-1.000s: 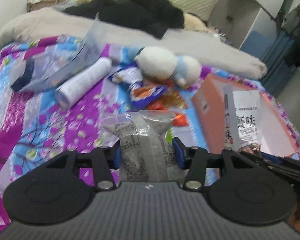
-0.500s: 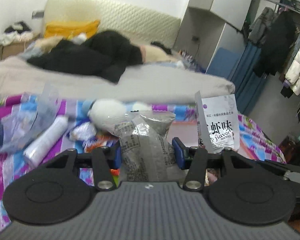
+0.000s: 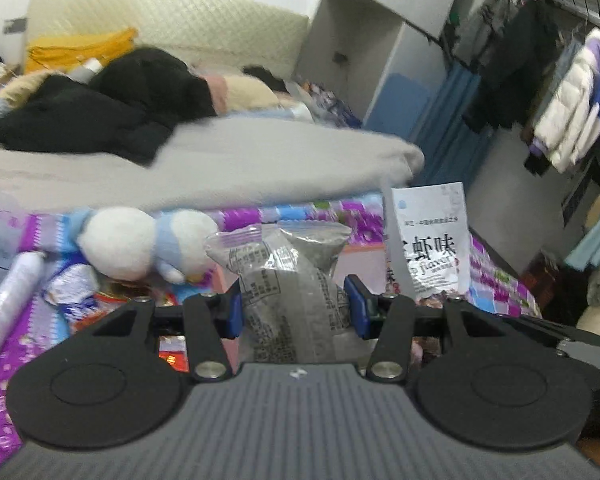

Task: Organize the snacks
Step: 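Lower both bags into the pink box and open both grippers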

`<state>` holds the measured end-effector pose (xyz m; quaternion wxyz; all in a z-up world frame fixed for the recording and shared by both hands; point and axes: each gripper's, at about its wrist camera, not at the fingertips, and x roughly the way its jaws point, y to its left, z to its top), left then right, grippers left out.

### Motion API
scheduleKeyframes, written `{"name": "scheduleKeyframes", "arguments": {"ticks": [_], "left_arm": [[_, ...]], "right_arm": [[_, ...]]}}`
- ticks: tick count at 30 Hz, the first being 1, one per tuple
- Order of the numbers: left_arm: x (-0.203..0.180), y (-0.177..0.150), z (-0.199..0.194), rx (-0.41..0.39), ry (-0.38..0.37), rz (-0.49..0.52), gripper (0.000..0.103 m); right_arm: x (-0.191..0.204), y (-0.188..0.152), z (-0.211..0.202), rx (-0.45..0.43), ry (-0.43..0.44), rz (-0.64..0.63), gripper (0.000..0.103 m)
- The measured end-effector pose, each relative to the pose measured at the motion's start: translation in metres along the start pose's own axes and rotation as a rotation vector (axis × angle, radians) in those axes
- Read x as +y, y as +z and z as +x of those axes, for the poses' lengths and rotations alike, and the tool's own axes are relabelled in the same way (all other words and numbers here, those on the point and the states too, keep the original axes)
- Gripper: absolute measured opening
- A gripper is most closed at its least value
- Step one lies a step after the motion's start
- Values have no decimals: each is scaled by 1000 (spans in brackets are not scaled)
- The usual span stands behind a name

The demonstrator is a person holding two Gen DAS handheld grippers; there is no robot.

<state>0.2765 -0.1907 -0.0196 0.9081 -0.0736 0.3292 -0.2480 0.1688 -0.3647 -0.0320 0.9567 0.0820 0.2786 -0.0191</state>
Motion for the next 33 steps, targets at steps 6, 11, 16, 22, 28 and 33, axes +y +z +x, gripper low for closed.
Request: {"name": "scheduleKeyframes", "arguments": {"ticks": [6, 11, 16, 22, 28, 33], "left_arm": [[-8, -14, 80, 125, -14, 33, 55], [1, -39, 138, 240, -8, 51, 55], [8, -59, 173, 340, 2, 59, 56], [6, -67, 176, 345, -4, 86, 76], [-5, -51, 139, 279, -6, 91, 77], [-13, -32, 88, 201, -8, 83, 77]], "right_arm": [[-36, -20, 47, 102, -50, 38, 26], [-56, -46, 84, 189, -78, 56, 26], [-73, -73, 112, 274, -82, 86, 26], [-75, -89, 115, 302, -89, 113, 26], [-77, -79, 103, 263, -93, 120, 26], [-67, -61, 73, 197, -84, 112, 26]]}}
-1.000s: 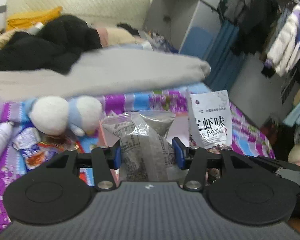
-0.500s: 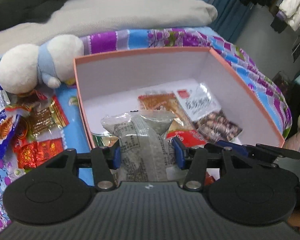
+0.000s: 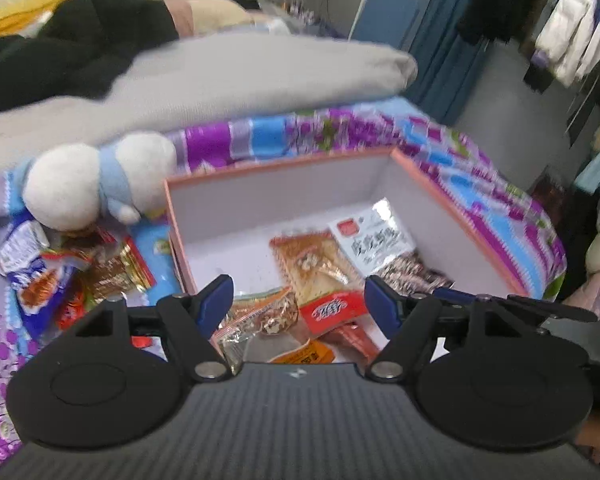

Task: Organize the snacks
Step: 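Lower both bags into the pink box and open both grippers, then withdraw both tools from the box back toward the snack pile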

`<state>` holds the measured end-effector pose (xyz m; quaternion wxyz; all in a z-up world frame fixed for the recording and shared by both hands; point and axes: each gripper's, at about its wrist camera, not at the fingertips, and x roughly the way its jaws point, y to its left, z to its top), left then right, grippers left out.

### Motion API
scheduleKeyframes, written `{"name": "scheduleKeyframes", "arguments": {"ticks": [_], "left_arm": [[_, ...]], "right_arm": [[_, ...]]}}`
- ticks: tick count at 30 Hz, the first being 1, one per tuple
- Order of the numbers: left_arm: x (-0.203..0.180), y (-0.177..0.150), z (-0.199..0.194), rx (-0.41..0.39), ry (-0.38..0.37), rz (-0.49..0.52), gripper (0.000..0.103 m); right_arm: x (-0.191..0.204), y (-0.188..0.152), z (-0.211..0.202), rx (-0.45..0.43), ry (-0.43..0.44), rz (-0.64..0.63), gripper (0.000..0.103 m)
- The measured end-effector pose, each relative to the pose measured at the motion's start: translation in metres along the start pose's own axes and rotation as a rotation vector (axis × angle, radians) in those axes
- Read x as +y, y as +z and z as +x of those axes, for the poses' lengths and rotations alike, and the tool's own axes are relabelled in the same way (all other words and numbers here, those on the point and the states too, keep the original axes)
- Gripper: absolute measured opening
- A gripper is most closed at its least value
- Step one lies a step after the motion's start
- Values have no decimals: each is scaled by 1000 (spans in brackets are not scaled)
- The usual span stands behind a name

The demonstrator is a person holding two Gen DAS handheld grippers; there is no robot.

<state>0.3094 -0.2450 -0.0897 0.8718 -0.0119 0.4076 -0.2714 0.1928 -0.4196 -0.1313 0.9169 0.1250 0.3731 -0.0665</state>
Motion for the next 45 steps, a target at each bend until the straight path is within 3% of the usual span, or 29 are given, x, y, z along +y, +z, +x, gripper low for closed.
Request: {"name": "scheduleKeyframes", "arguments": {"ticks": [10, 22, 33, 45], "left_arm": [[7, -12, -118, -161, 54, -10, 77], [57, -80, -225, -238, 131, -59, 77], [98, -162, -268, -237, 176, -164, 77], [106, -228, -277, -218, 232, -147, 77]], "right_arm": [[39, 8, -84, -151, 65, -37, 26], [102, -26, -146, -234, 168, -109, 26], [153, -88, -172, -237, 214, -194, 26], [184, -147, -181, -204, 237, -259, 27]]}}
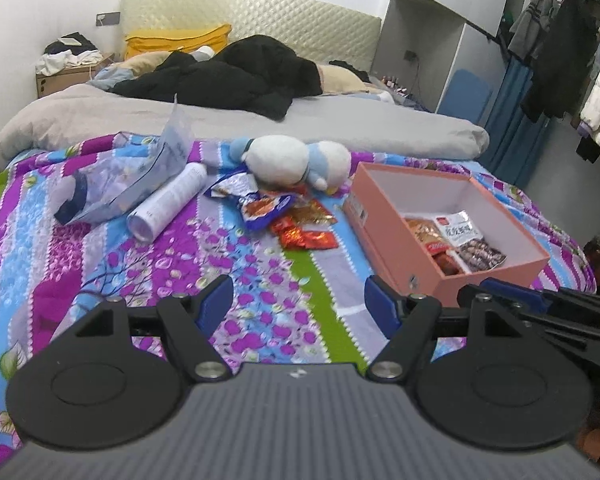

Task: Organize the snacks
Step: 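Withdraw both tools from the box back toward the snack pile, then close the left gripper on the blue snack bag while the right grasps the red foil candy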

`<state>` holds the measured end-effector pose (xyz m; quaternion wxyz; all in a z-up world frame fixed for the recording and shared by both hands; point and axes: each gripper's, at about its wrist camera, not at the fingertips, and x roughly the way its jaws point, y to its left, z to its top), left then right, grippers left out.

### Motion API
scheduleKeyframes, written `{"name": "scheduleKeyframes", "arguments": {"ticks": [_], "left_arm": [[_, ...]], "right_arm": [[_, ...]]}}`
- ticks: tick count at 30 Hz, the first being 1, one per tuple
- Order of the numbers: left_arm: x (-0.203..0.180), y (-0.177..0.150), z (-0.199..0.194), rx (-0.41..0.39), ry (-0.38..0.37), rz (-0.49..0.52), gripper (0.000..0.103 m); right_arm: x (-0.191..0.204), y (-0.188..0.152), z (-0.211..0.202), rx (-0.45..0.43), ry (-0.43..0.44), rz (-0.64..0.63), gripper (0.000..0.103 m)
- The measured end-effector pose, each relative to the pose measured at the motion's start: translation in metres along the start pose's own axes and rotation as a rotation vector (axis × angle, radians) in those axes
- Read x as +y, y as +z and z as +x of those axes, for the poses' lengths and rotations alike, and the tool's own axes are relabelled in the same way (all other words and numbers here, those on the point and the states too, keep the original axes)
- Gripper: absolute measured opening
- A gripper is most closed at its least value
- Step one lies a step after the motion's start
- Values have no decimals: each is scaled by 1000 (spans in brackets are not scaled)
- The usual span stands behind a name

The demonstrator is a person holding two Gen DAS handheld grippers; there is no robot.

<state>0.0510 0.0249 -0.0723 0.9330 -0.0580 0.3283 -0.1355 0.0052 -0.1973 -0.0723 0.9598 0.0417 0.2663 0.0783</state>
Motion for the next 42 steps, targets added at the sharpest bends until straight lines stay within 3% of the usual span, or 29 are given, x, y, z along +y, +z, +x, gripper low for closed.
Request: {"name": "scheduleKeyframes", "arguments": {"ticks": [6, 7, 9, 13, 19, 32, 42], "left_arm": [[20, -11, 13, 21, 33, -52, 77], [25, -12, 18, 25, 40, -60, 79], [33, -12, 30, 35, 59, -81, 84], [52, -8, 61, 54, 70, -122, 87], [81, 2, 125, 60, 68, -184, 87], [132, 41, 317, 154, -92, -367, 86], [142, 68, 404, 199, -184, -428, 81]], "right_arm": [[9, -18, 11, 29, 10, -34, 30], [9, -20, 14, 33, 12, -37, 46], [10, -25, 21, 32, 22, -40, 69], [12, -31, 48, 64, 81, -39, 68], [16, -35, 98, 54, 106, -85, 76], [-2, -22, 259, 142, -11, -174, 73], [1, -7, 336, 216, -26, -350, 72]]}}
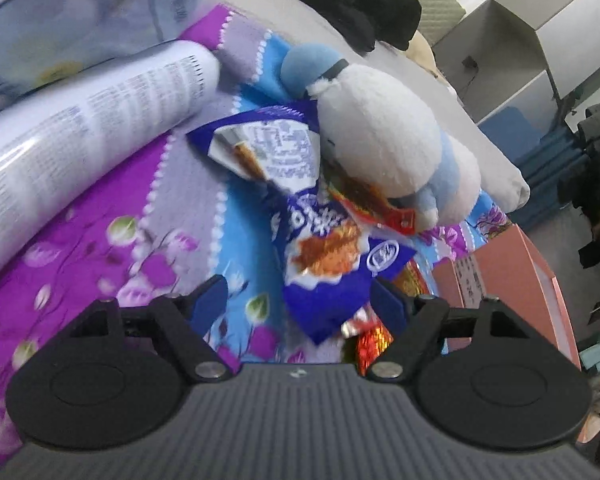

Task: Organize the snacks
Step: 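Close the left gripper on the blue snack bag while the right grasps the red foil candy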

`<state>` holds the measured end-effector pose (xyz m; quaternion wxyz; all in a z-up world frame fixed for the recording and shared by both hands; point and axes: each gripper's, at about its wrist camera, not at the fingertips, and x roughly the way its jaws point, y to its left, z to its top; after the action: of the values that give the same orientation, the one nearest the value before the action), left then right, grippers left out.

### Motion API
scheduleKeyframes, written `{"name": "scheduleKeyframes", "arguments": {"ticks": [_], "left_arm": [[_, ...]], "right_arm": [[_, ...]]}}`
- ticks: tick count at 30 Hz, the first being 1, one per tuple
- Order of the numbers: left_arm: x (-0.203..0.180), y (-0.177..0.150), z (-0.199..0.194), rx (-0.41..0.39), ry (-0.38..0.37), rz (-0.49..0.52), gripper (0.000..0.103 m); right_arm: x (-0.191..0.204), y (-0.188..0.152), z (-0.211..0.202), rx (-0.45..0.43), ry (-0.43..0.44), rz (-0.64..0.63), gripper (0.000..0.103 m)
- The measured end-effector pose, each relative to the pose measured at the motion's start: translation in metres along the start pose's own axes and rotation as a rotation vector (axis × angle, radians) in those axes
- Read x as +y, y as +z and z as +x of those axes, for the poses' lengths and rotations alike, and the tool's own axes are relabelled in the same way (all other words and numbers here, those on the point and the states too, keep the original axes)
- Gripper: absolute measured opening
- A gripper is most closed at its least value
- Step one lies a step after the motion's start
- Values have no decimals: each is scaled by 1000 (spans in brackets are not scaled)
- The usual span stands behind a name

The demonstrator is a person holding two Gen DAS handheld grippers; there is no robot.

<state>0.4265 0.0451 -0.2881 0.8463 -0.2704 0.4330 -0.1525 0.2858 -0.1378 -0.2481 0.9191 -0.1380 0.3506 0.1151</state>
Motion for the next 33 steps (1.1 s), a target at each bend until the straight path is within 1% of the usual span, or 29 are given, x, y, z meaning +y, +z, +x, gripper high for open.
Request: {"name": "scheduleKeyframes", "arguments": {"ticks": [2, 3, 6, 8, 9, 10, 12, 13, 19, 24, 27, 33], "left_arm": [[-1, 7, 8, -3, -21, -3, 80], [0, 9, 11, -4, -29, -3, 78], [-1, 14, 20, -8, -26, 3, 67], [0, 16, 23, -19, -24, 3, 59], [1, 17, 25, -25, -22, 0, 52], [3, 18, 25, -28, -26, -2, 47], [4, 18, 26, -38, -28, 1, 43], [4, 17, 25, -42, -28, 5, 40], [0, 6, 3, -61, -21, 33, 35], [5, -10, -25, -74, -25, 7, 34], [6, -26, -45, -79, -21, 2, 34], [2, -68, -91, -78, -14, 11, 33]], "right_arm": [[-2, 3, 9, 24, 10, 5, 72], [-2, 3, 12, 27, 17, -3, 72], [0, 3, 23, 50, 40, -16, 72], [0, 2, 25, 42, 55, -15, 69], [1, 3, 26, 37, 59, -20, 65], [2, 3, 26, 30, 59, -25, 59], [4, 4, 23, 23, 54, -25, 50], [5, 4, 22, 22, 50, -25, 49], [2, 4, 12, 32, 51, -3, 46], [0, -8, -5, 39, 50, 1, 46], [3, -18, -21, 34, 49, -9, 46], [11, -38, -58, 19, 50, 2, 46]]}}
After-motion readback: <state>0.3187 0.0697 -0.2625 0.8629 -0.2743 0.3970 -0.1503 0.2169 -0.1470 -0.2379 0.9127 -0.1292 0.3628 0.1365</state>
